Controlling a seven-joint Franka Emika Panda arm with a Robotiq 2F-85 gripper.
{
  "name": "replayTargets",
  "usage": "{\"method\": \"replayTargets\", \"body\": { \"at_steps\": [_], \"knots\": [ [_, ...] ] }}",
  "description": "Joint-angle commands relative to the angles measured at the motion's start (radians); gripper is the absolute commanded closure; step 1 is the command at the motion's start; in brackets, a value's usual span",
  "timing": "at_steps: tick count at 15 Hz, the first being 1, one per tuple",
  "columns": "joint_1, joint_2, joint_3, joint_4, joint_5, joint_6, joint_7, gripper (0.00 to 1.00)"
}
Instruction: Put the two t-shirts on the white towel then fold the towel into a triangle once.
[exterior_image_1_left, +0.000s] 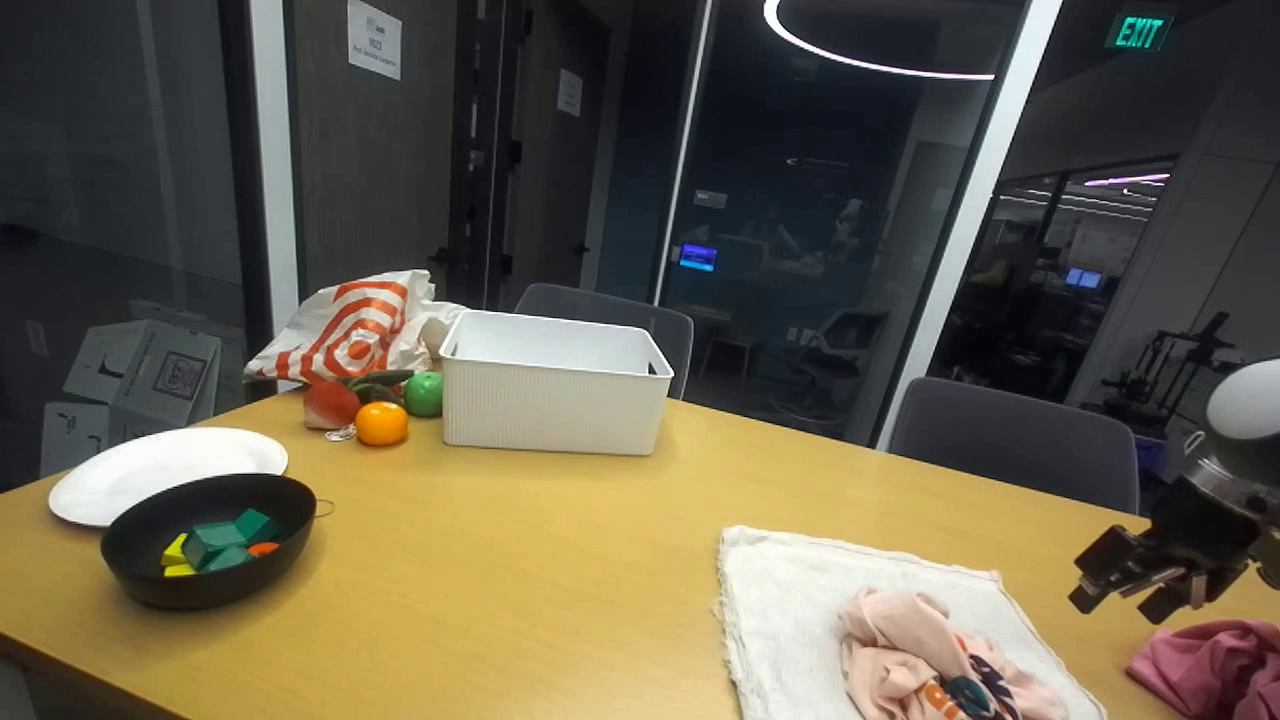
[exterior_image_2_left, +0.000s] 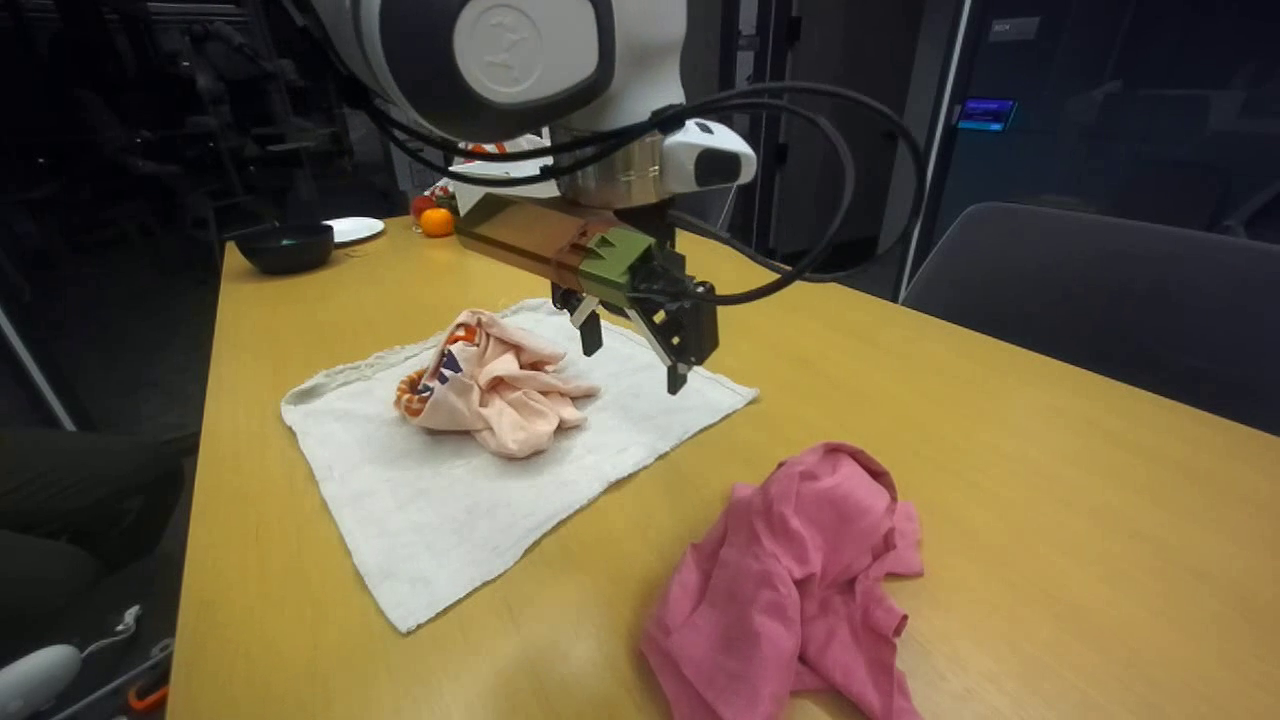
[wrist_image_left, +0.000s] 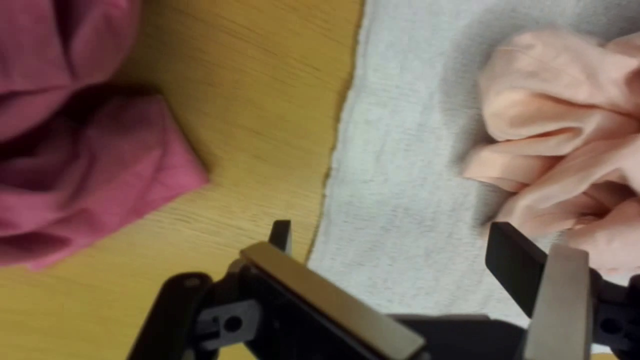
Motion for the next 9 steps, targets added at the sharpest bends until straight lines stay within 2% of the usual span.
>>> {"method": "replayTargets", "body": {
  "at_steps": [1,4,8,9],
  "knots": [
    [-0.064,0.016,-0.009,-0.005,-0.237,0.036,0.236,0.0],
    [-0.121,0.025,-0.017,0.007,-0.5,0.019,0.469,0.0],
    [-0.138,0.024,-0.025,0.003,-0.599,0.005,0.625,0.0],
    [-0.145,0.044,-0.022,0.006,-0.66,0.007,0.676,0.0]
  ]
}}
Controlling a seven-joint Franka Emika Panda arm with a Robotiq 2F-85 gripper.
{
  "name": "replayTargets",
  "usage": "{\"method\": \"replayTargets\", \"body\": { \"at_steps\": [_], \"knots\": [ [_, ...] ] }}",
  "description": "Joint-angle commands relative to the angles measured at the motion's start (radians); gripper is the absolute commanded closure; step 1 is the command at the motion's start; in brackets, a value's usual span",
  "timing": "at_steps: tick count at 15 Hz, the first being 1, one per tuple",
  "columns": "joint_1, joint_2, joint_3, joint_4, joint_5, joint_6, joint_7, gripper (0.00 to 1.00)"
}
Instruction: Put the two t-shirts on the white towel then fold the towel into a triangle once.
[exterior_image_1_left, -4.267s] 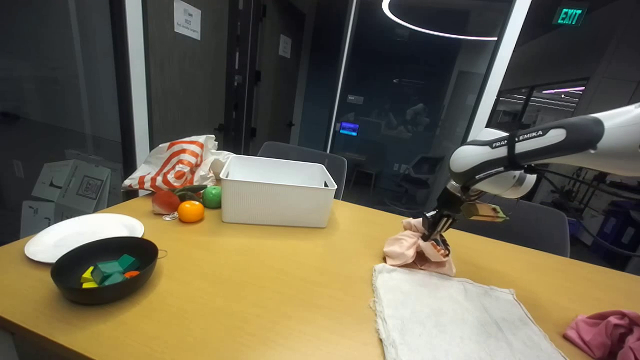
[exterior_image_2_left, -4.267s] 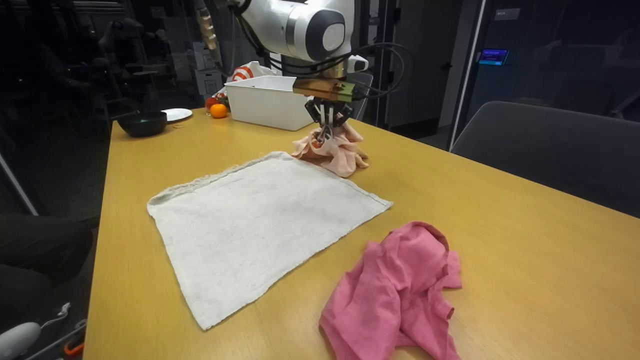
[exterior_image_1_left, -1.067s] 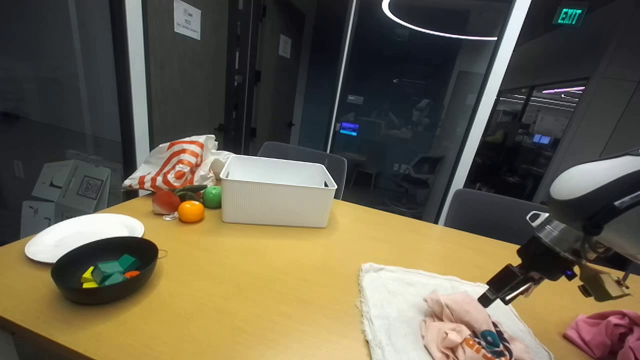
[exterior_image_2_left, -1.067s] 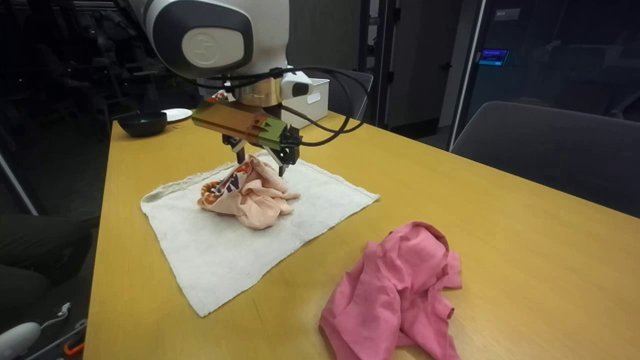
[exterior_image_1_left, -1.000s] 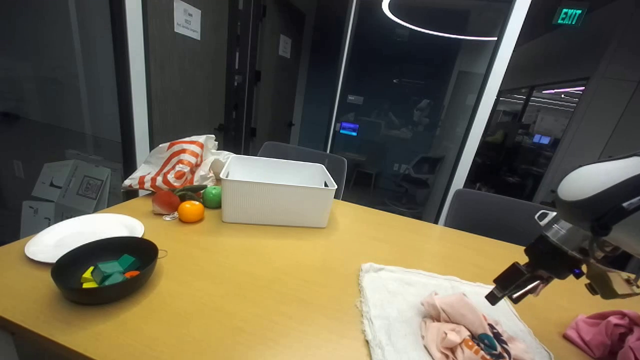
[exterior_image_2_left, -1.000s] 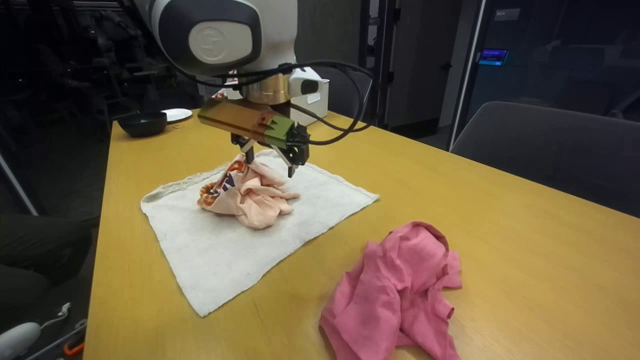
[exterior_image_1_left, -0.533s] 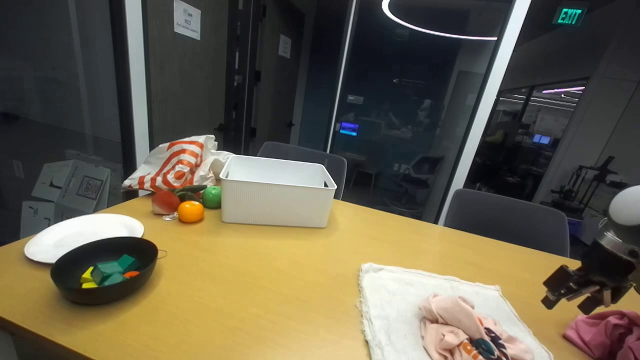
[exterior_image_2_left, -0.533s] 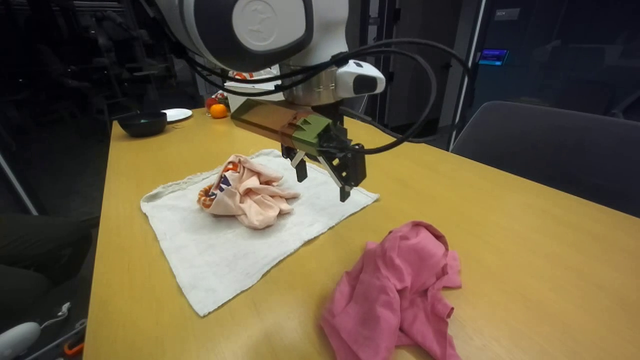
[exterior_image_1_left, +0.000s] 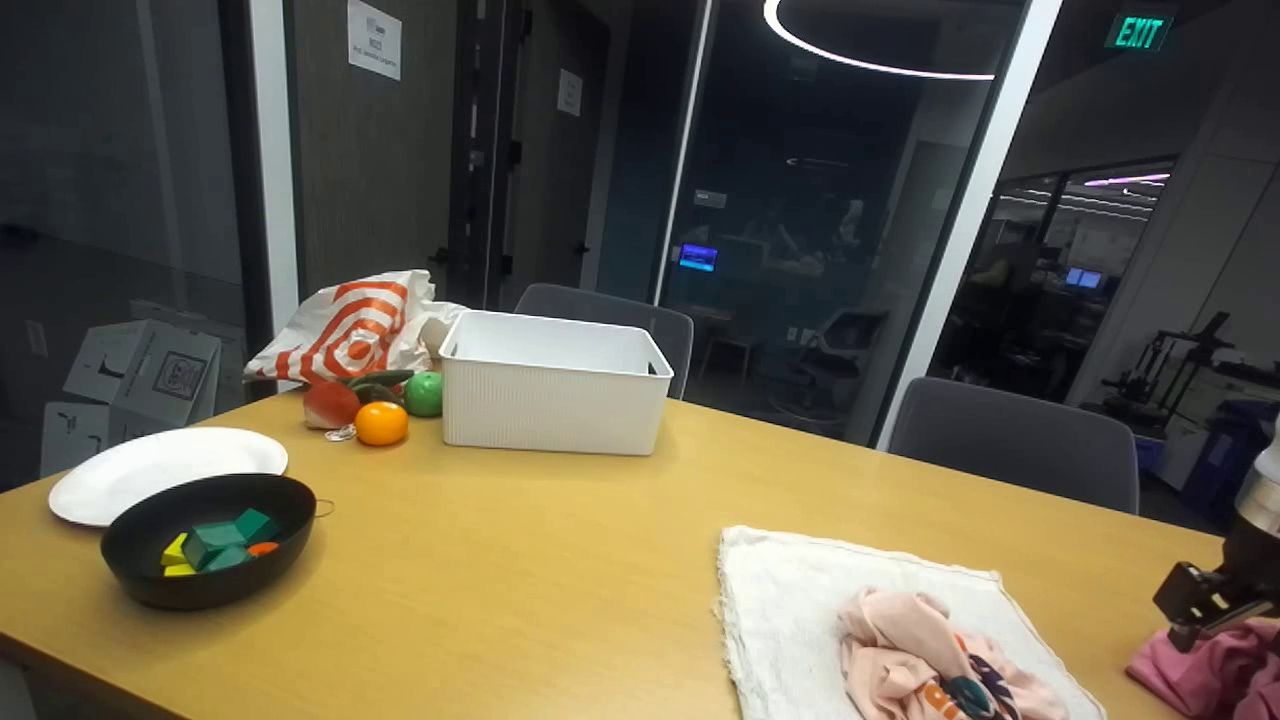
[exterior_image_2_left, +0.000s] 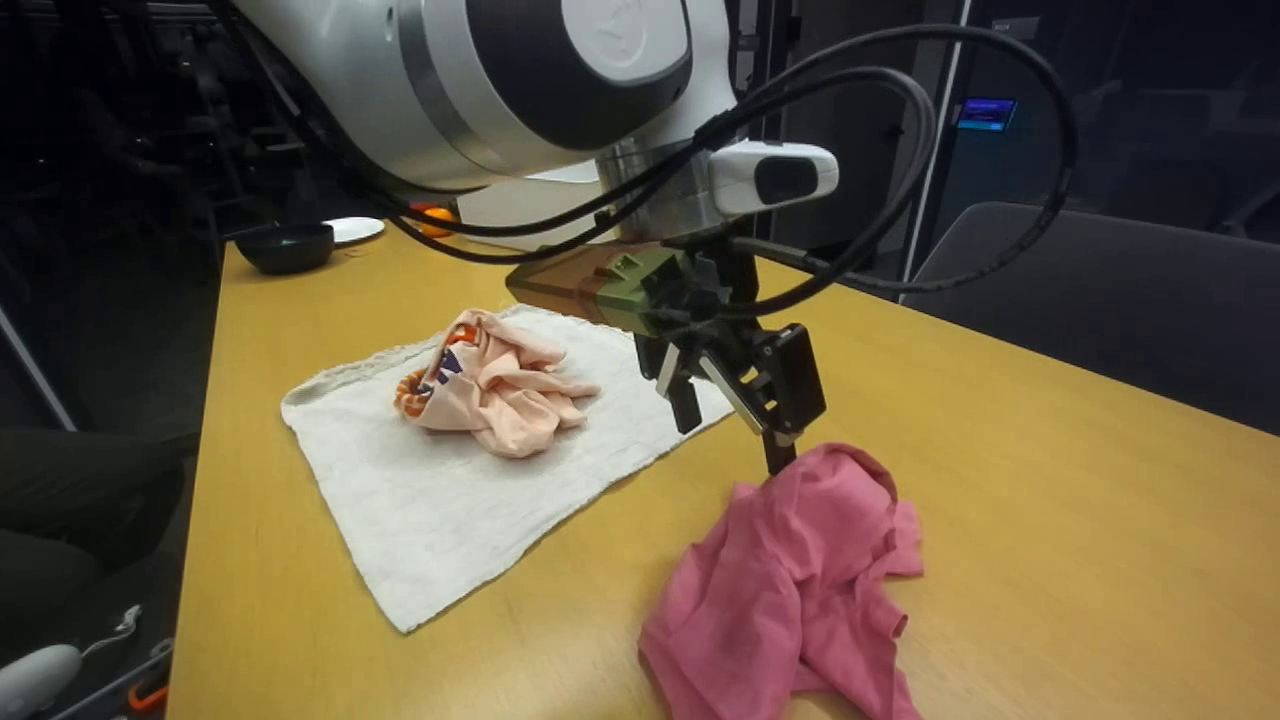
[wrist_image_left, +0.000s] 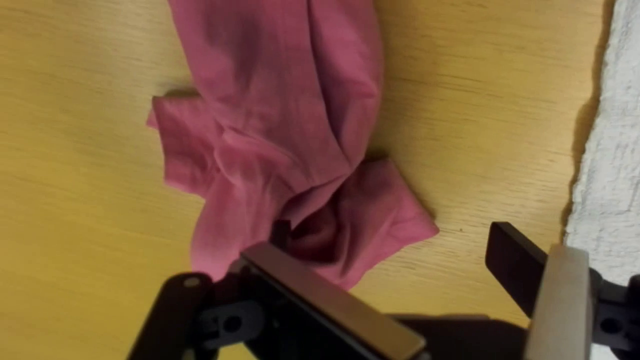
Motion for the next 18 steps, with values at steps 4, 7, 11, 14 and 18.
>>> {"method": "replayTargets", "body": {
  "at_steps": [4,7,11,14,18],
  "knots": [
    [-0.007,0.095,-0.005,0.035,-0.382,0.002,0.368,0.0],
    [0.019,0.159,-0.021,0.061,-0.539,-0.034,0.524,0.0],
    [0.046,0.239,-0.037,0.101,-0.628,-0.081,0.736,0.0],
    [0.064,0.282,-0.034,0.12,-0.605,-0.079,0.804,0.25],
    [0.09,0.304,-0.024,0.139,-0.583,-0.06,0.834,0.54]
  ]
}}
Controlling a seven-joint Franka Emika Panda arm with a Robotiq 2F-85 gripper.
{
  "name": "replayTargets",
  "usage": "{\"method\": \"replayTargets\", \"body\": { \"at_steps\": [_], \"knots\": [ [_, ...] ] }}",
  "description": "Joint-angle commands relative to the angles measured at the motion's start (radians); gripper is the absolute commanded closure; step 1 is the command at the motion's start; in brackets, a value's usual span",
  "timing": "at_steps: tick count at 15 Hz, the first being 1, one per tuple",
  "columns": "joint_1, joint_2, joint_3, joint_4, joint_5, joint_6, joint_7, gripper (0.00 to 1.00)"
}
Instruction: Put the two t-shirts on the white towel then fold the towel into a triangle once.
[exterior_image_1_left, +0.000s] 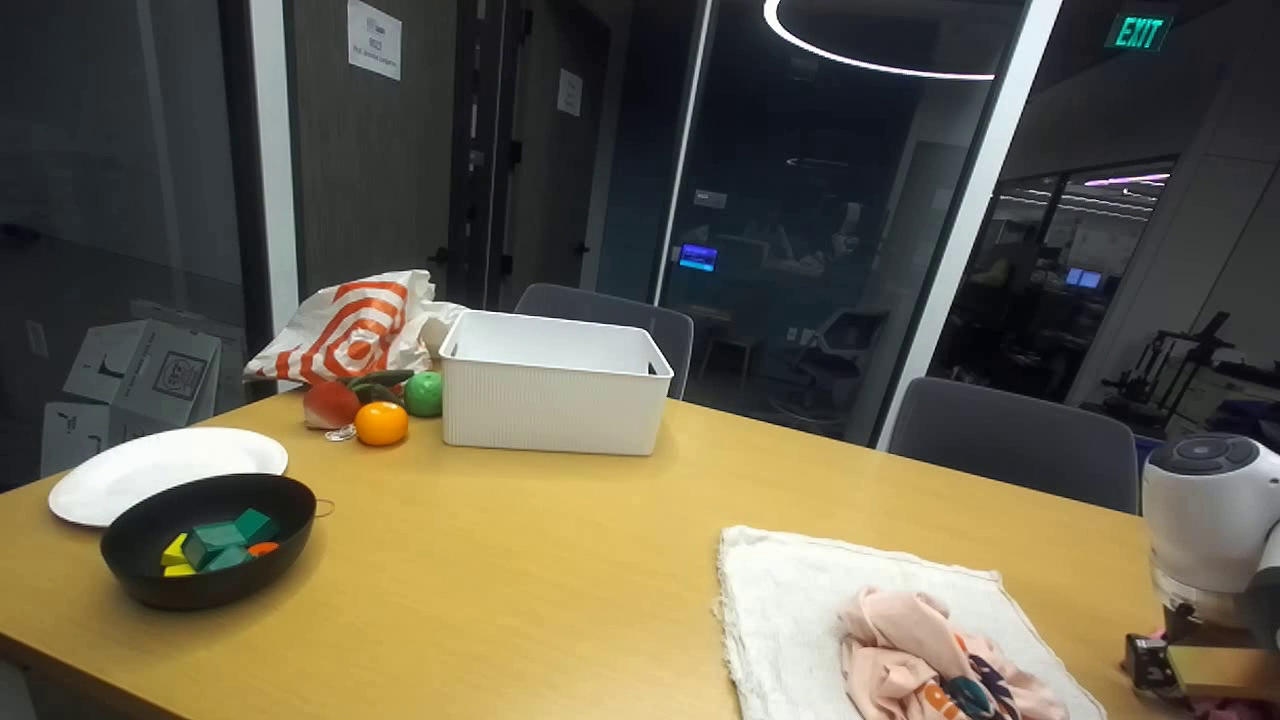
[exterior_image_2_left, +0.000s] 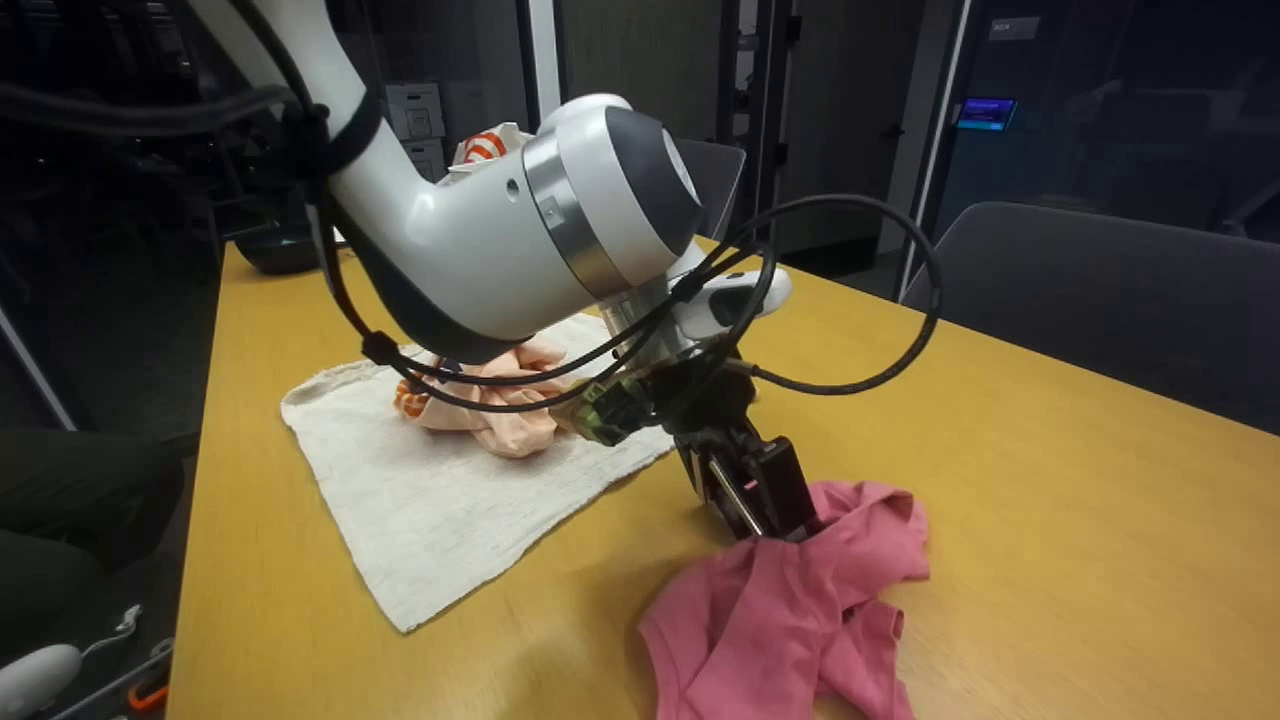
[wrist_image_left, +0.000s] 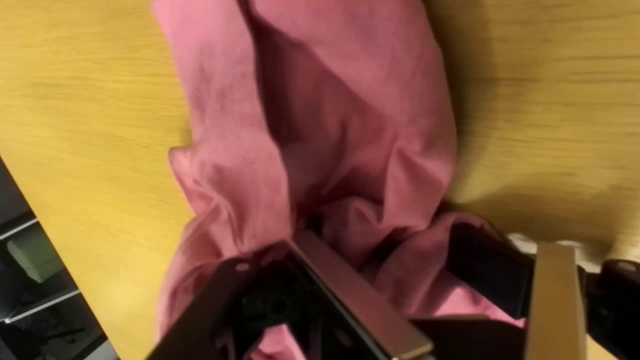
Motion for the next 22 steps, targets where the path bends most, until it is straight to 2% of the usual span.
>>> {"method": "replayTargets", "body": {
  "at_steps": [1,3,4,6,8,11,13,17,22],
  "knots": [
    [0.037,0.03,-0.003,0.036,0.015,0.007,0.042,0.64],
    [0.052,0.034,0.001,0.043,0.016,0.009,0.051,0.76],
    [0.058,0.035,0.002,0.047,0.016,0.009,0.055,0.86],
    [0.067,0.031,0.003,0.051,0.016,0.006,0.062,0.95],
    [0.077,0.011,0.001,0.057,0.003,0.0,0.072,0.97],
    [0.089,-0.014,-0.002,0.072,-0.021,-0.021,0.081,0.92],
    [0.091,-0.041,-0.002,0.083,-0.025,-0.029,0.088,0.92],
    [0.092,-0.145,0.001,0.096,-0.072,-0.056,0.119,0.93],
    [0.086,-0.326,0.044,0.048,-0.012,0.065,0.048,0.93]
  ]
}}
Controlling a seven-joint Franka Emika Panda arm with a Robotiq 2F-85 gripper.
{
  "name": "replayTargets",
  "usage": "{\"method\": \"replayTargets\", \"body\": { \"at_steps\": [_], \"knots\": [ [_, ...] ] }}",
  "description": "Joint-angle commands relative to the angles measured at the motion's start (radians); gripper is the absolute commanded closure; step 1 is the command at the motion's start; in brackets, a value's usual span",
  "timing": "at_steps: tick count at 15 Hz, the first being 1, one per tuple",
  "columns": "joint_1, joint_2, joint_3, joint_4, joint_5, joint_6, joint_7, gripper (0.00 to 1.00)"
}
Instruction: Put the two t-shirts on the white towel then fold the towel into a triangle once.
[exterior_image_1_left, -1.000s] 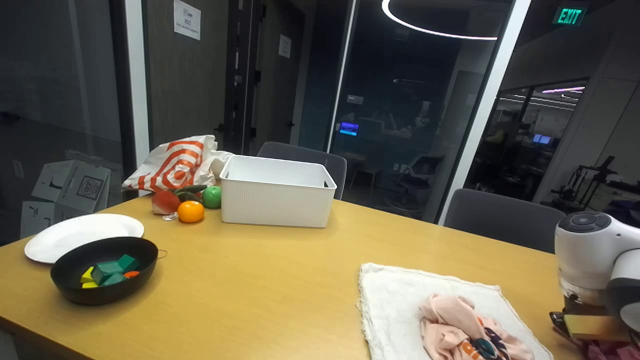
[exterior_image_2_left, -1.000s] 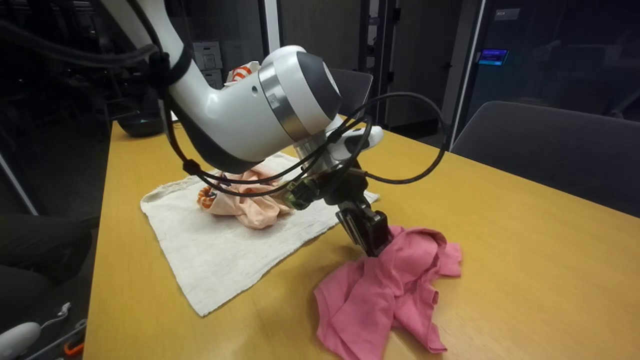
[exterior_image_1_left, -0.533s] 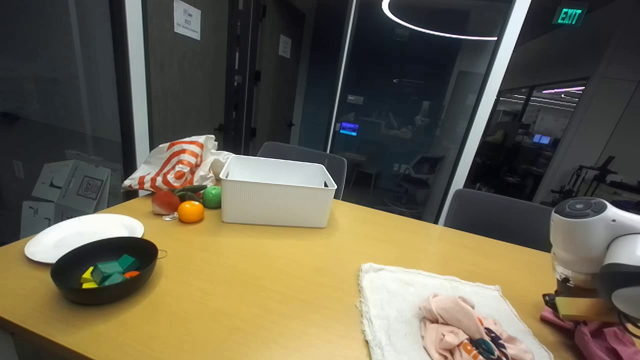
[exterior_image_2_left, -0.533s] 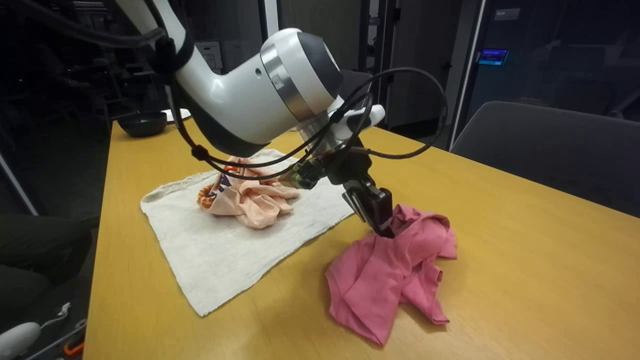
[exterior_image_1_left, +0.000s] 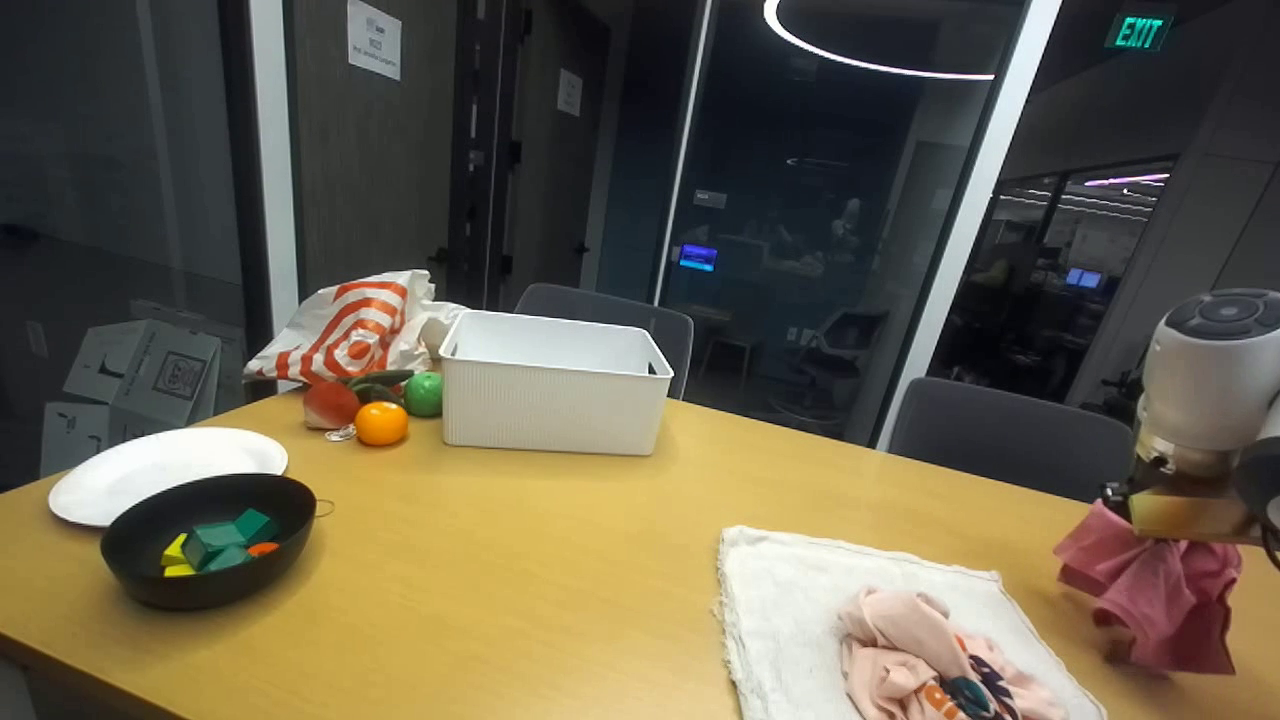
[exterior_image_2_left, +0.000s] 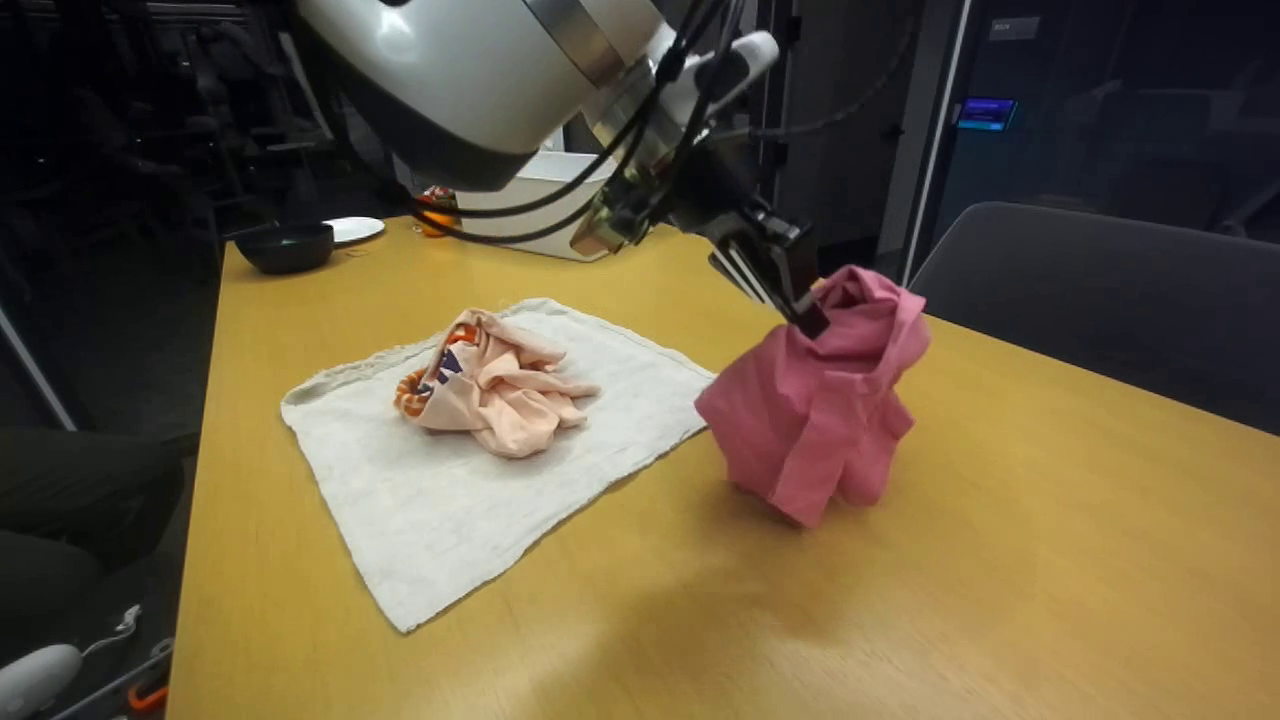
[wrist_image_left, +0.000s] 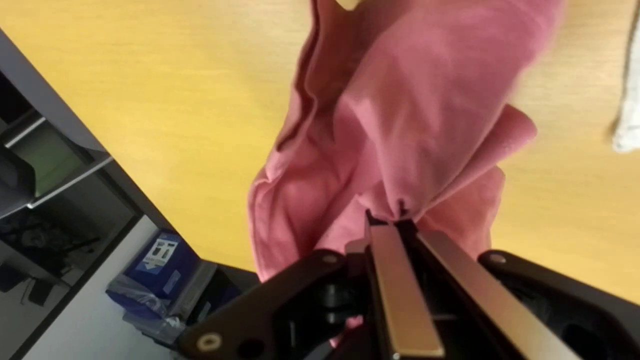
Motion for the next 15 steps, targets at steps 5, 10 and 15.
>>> {"method": "replayTargets", "body": {
  "at_steps": [5,10,15],
  "knots": [
    [0.05,-0.275,0.081,-0.105,0.141,0.221,-0.158,0.93],
    [0.157,-0.363,0.127,-0.192,0.49,0.304,-0.484,0.94],
    [0.445,-0.387,-0.025,-0.295,0.821,0.246,-0.827,0.95]
  ]
}}
